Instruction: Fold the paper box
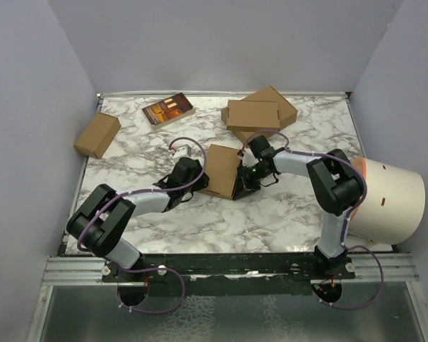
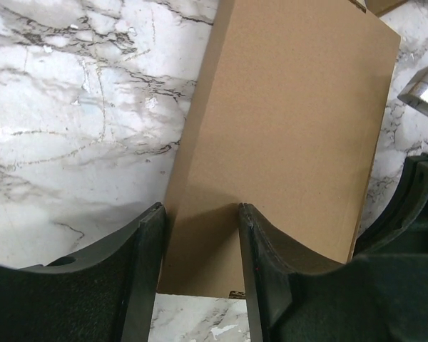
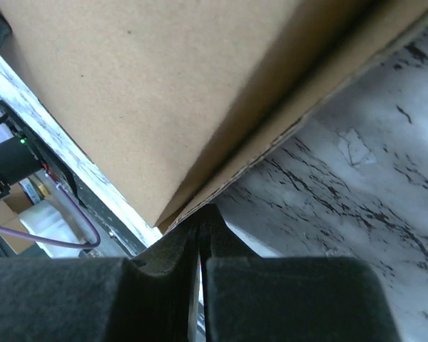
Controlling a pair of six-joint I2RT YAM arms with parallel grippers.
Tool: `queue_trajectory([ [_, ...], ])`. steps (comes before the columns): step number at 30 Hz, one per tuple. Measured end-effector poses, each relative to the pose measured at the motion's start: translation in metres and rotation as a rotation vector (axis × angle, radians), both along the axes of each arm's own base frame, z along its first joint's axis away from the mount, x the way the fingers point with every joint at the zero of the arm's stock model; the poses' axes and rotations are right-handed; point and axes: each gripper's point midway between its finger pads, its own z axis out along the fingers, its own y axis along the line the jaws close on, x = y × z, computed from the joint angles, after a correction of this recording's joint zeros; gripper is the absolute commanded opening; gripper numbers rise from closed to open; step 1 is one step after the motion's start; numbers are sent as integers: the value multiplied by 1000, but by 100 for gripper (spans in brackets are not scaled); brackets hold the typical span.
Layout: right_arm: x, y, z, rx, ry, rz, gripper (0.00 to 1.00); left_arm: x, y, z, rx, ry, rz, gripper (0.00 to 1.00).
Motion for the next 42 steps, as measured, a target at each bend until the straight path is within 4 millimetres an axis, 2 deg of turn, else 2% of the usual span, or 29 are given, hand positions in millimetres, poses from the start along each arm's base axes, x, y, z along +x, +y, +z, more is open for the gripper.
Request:
queue_trajectory([
  [9,-4,-8,0,-76,11,-25,3,-17,-3,-1,-1,9,104,49],
  [17,-7,-12,0,-76,-92,9,5,-19,-2,-3,-32,25,64,52],
  [22,-5,-13,2,-59,-180,39,6,-23,7,-4,-77,46,-1,55],
  [27,9,-16,13,-34,-277,45,5,-24,11,-1,-79,50,-59,55],
  [31,23,-25,16,-27,-327,31,5,-23,15,3,-65,36,-99,57],
  [35,34,-37,22,-27,-398,48,2,-16,17,13,-56,-2,-126,62],
  [38,45,-45,34,-7,-487,101,1,-7,22,21,-50,-28,-143,64],
  [39,49,-47,42,8,-533,145,3,-3,23,24,-51,-36,-148,64],
  [40,56,-48,50,21,-596,190,13,2,24,28,-53,-48,-157,64],
  [41,61,-48,59,31,-656,225,33,7,24,31,-55,-58,-165,63],
  [42,68,-50,70,34,-737,260,59,13,24,35,-58,-66,-174,63],
])
